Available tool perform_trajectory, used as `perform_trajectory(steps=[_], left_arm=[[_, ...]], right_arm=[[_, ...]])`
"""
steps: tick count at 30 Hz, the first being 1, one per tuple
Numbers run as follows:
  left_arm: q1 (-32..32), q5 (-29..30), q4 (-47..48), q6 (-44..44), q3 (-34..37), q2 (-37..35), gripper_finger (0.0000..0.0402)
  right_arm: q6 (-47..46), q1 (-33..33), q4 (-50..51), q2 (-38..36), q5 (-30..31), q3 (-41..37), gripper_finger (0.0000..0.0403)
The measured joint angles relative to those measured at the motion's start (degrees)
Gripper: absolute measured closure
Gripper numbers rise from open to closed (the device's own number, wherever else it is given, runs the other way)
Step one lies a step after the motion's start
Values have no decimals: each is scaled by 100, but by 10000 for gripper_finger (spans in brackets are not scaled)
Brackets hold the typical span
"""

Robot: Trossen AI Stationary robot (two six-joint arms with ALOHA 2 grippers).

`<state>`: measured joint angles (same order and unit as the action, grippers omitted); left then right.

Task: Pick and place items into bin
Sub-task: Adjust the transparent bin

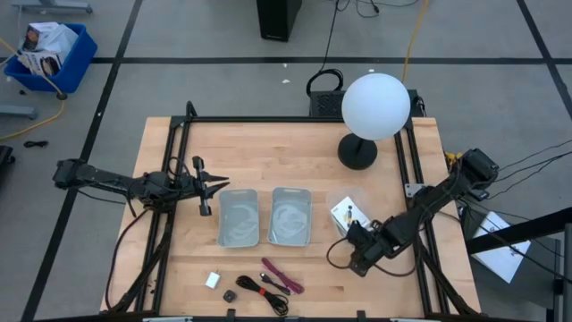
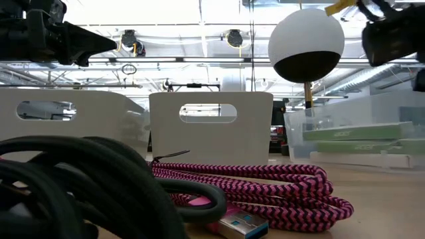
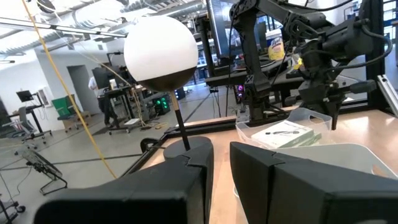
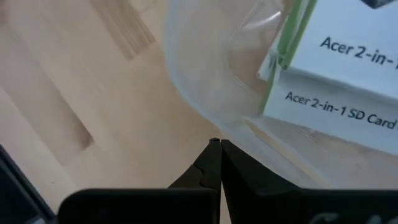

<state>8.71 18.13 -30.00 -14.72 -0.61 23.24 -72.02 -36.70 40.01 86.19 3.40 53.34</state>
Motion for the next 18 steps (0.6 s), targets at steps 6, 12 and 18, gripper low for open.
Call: perform_trajectory(steps=[6,12,18], left_arm=[[0,0,0,-2,1,0,339],[0,0,0,-4,-2,0,339],[0,0,2,-4,-1,0,339]], right_arm=[[677,335,-354,0,454,0,403],[1132,440,-886,-57,134,179,403],[493,115,549,-267,-357,878,403]])
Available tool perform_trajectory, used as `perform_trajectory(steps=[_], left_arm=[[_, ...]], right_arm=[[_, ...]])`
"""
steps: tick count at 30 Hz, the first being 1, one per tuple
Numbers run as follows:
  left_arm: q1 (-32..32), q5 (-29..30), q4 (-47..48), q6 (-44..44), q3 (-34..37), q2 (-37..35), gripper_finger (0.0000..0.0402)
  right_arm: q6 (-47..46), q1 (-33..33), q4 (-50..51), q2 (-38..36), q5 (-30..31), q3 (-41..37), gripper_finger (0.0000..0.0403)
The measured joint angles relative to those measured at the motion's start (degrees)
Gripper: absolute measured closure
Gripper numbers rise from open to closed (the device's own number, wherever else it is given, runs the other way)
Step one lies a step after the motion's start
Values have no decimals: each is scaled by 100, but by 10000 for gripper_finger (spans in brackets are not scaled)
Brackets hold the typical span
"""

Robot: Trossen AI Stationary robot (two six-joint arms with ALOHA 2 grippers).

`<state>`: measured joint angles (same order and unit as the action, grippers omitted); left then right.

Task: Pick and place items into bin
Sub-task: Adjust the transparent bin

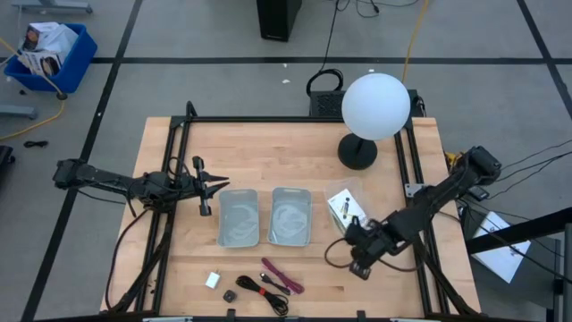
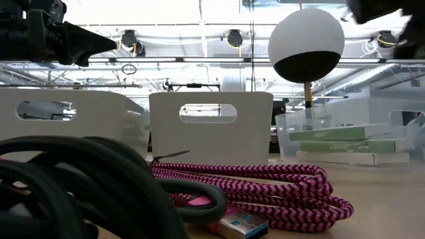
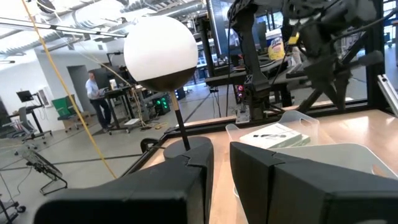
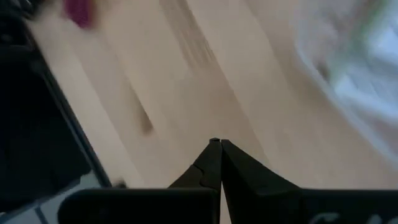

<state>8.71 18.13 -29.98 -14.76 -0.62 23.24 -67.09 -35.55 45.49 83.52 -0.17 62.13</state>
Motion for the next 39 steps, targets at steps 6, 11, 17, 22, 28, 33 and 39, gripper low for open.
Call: perform_trajectory(steps=[6,11,17,22,28,33,39], left_arm=[[0,0,-2,0,1,0,339],[0,0,-2,0,0,-1,339],[0,0,-4,0,1,-2,339],[0,0,-4,0,2,0,339],[2,0,-4,2,0,-1,339],[2,0,-7,2,1,0,339],[2,0,-7,2,0,0,339]], right_arm=[[-1284,-261,2433,-30,-10,402,403],[-1812,-282,2877,-24,48,171,403],[-1880,-237,2692,-23,283,-417,403],[-2019,-236,2647,-23,341,-845,403],[-2079,-222,2149,-23,781,-1094,403],[-1971,-214,1994,-23,982,-1108,403],[-1856,-200,1939,-23,1091,-1108,403]])
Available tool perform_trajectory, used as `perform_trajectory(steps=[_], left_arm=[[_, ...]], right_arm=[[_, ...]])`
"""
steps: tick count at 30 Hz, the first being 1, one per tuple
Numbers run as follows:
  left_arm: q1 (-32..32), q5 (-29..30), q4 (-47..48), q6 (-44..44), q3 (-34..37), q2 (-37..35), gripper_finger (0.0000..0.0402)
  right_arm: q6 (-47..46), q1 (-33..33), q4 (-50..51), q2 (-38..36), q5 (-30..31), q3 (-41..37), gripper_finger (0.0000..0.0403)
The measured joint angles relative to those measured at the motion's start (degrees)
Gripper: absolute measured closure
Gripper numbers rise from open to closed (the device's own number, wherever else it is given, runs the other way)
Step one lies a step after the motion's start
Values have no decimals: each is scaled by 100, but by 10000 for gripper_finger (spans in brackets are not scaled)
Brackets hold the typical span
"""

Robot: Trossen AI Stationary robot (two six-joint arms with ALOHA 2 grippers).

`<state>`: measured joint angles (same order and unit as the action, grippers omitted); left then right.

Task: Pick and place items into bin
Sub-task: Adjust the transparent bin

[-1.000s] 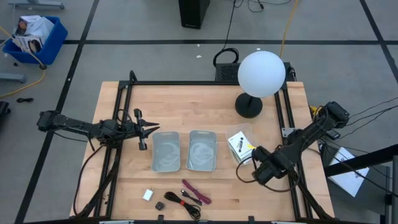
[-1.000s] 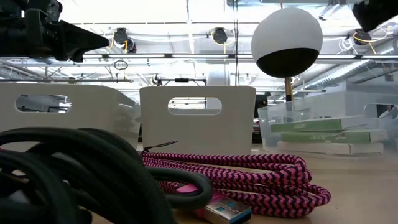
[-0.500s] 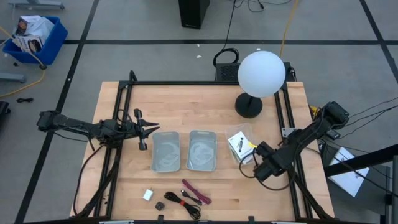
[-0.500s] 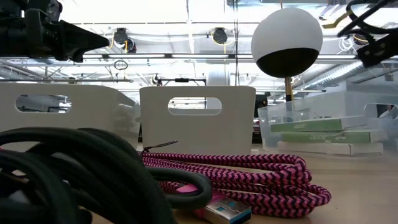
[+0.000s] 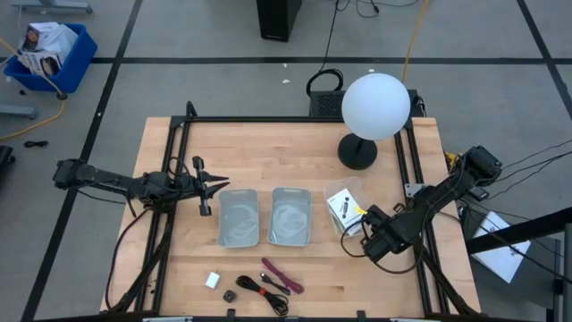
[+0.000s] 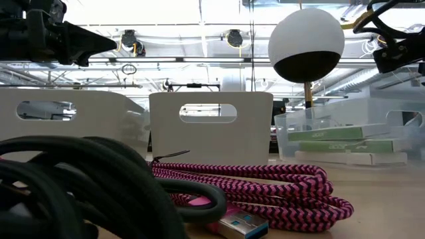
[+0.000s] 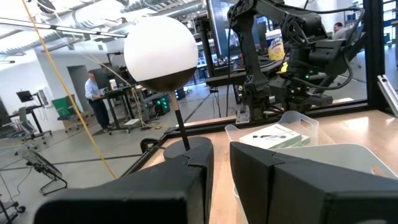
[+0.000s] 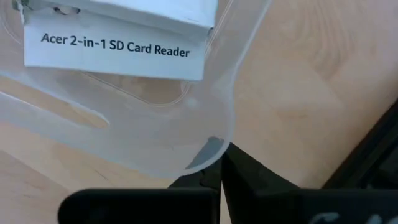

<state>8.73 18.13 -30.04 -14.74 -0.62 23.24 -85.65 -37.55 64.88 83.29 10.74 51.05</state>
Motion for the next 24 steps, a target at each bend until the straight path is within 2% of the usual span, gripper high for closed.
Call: perform_trajectory(steps=[12,16,21,24], left_arm=[[0,0,0,2,0,-2,339],[0,0,0,0,2,0,339],[0,0,0,0,0,0,339],[0,0,0,0,1,0,339]], right_arm=[[341,5,-478,0,129,0,403],[344,3,-544,0,-8,5,403],[218,-12,-38,-2,-450,7,403],[21,-66,535,-2,-357,51,403]])
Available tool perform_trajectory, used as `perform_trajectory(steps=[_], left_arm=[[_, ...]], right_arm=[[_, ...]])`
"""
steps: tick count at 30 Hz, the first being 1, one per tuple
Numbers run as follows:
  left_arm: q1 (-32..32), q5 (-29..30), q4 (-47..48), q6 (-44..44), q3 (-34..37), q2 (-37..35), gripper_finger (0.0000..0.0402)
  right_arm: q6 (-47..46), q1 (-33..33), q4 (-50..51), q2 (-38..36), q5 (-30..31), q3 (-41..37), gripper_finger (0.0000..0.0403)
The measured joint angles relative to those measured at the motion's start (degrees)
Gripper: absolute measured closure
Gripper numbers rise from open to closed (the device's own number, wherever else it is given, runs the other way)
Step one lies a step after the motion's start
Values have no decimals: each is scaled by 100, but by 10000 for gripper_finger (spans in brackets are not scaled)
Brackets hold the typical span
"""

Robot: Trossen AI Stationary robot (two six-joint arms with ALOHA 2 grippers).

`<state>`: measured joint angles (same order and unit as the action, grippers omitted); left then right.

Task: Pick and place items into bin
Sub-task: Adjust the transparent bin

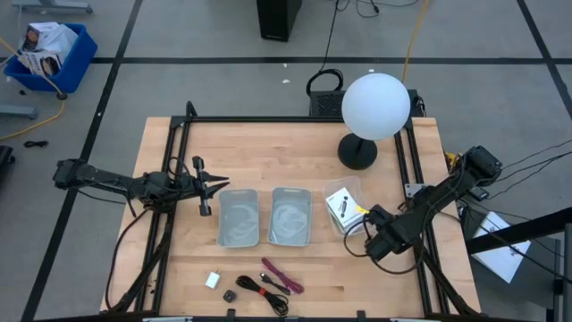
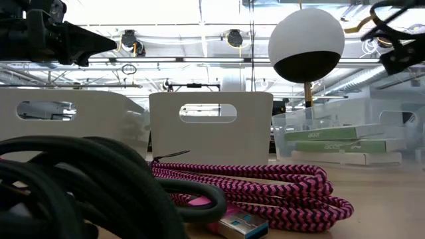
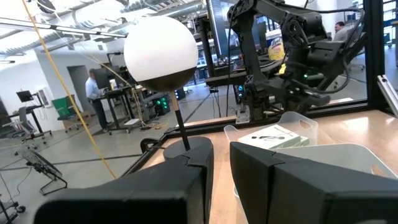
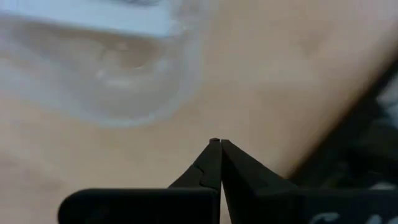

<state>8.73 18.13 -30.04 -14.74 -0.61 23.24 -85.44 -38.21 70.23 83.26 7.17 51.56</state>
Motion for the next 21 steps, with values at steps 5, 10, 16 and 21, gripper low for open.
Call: perform_trajectory(steps=[5,10,16,21], left_arm=[[-2,0,0,0,-2,0,339],[-2,0,2,0,-2,0,339],[-2,0,1,0,-1,-2,339],[-2,0,2,0,-1,-1,339]], right_arm=[[-350,-69,806,-4,901,222,403],[-192,-69,640,-76,946,303,403],[37,-82,161,-119,1259,303,403],[64,-82,-36,-120,1230,303,403]])
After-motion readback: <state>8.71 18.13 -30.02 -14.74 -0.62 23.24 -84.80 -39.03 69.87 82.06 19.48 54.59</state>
